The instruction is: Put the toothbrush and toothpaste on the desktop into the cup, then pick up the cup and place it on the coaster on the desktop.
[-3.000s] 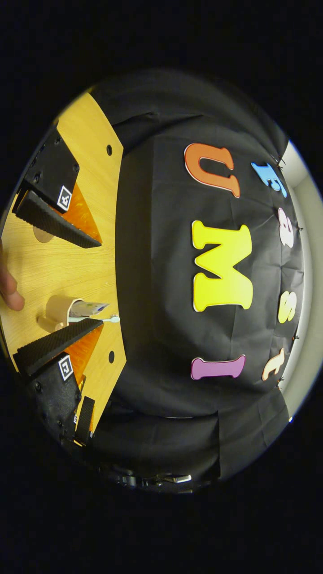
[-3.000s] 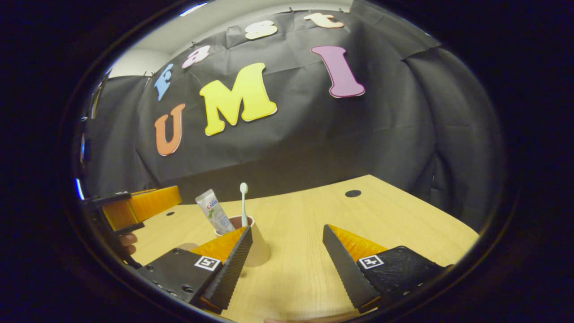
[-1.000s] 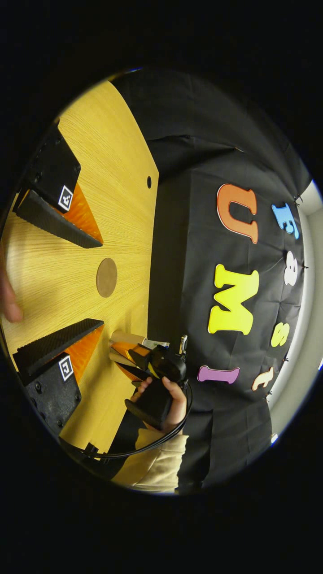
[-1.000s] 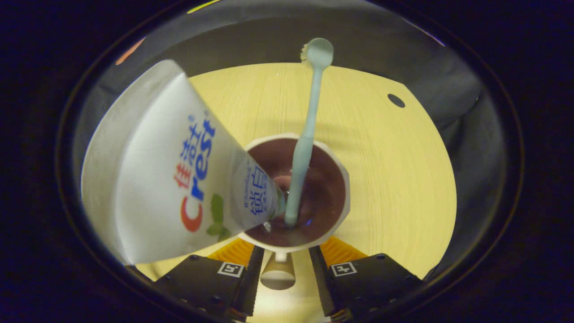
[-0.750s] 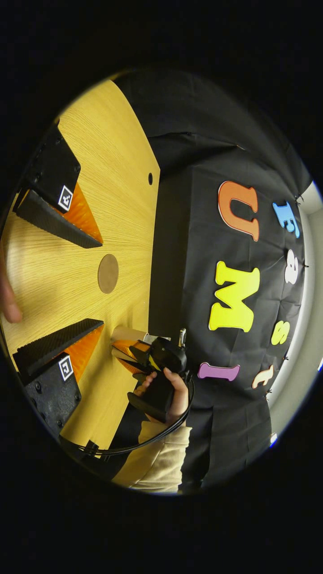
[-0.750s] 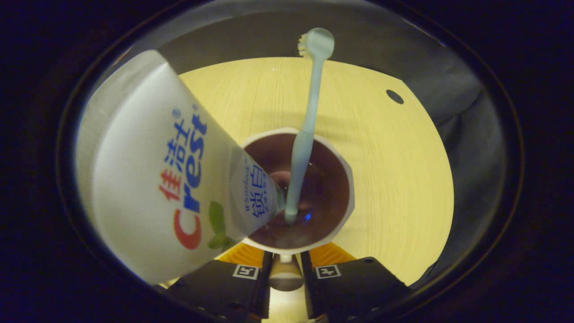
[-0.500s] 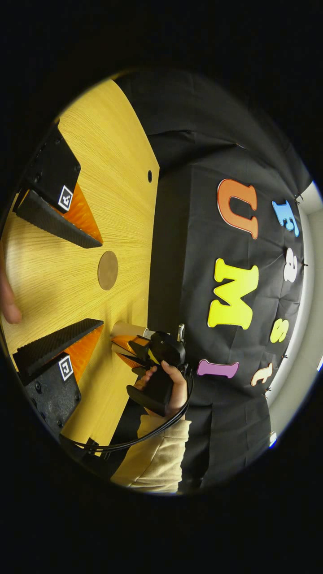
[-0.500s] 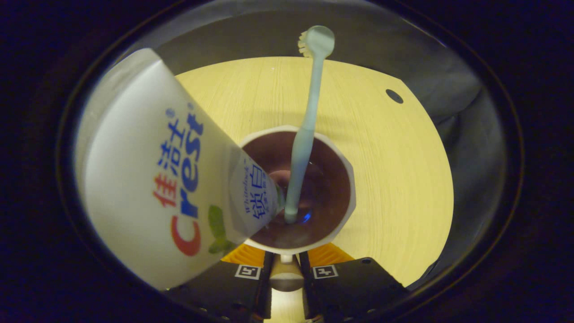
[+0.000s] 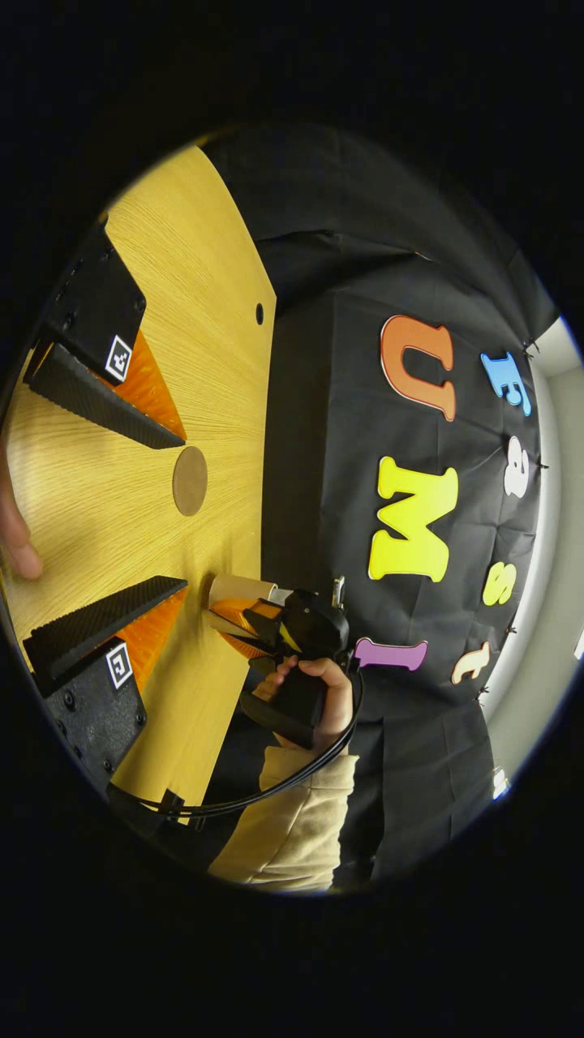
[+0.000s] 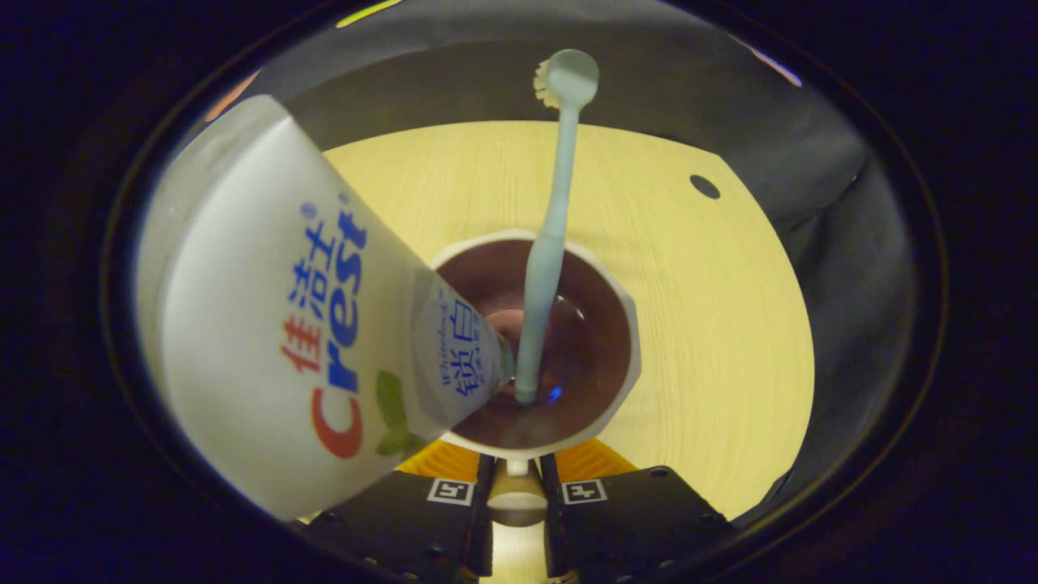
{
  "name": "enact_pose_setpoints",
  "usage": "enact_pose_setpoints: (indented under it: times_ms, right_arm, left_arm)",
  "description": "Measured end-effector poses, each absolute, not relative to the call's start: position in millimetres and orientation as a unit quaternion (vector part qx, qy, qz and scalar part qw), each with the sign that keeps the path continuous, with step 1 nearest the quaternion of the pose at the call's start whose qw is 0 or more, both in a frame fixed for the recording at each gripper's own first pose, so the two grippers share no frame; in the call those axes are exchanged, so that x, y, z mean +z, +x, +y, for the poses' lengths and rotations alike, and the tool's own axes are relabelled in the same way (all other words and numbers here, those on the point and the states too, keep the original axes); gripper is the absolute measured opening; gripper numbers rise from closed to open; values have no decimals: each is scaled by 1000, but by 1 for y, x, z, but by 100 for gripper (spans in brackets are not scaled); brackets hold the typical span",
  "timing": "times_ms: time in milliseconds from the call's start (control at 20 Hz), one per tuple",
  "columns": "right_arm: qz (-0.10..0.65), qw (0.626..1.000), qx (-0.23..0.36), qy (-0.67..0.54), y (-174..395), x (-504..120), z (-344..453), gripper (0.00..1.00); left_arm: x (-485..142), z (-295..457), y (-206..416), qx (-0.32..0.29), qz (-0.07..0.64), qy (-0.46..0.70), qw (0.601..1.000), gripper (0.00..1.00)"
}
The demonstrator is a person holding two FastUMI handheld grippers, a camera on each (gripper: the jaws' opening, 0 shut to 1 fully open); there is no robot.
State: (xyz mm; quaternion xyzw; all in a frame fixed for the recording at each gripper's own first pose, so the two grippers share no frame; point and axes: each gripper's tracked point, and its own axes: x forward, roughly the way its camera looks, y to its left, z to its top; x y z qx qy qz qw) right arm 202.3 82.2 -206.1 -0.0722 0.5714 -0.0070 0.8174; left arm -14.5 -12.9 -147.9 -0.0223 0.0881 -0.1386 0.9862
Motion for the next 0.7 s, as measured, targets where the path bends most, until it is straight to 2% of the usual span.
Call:
enact_pose_setpoints:
  times_ms: [150, 350, 400, 700]
  right_arm:
    - [564, 820, 29, -90, 191, -198, 113, 27]
    - [556, 822, 76, -98, 187, -199, 156, 22]
    - [556, 821, 83, -102, 186, -203, 163, 27]
    - [553, 813, 120, -138, 180, -220, 212, 24]
  left_arm:
    - [-152, -12, -19, -135, 88, -18, 987, 100]
    - [-156, -8, -29, -124, 86, -12, 988, 100]
    - [-156, -4, -33, -116, 82, -8, 990, 100]
    - [-152, -7, -39, -109, 66, 3, 992, 100]
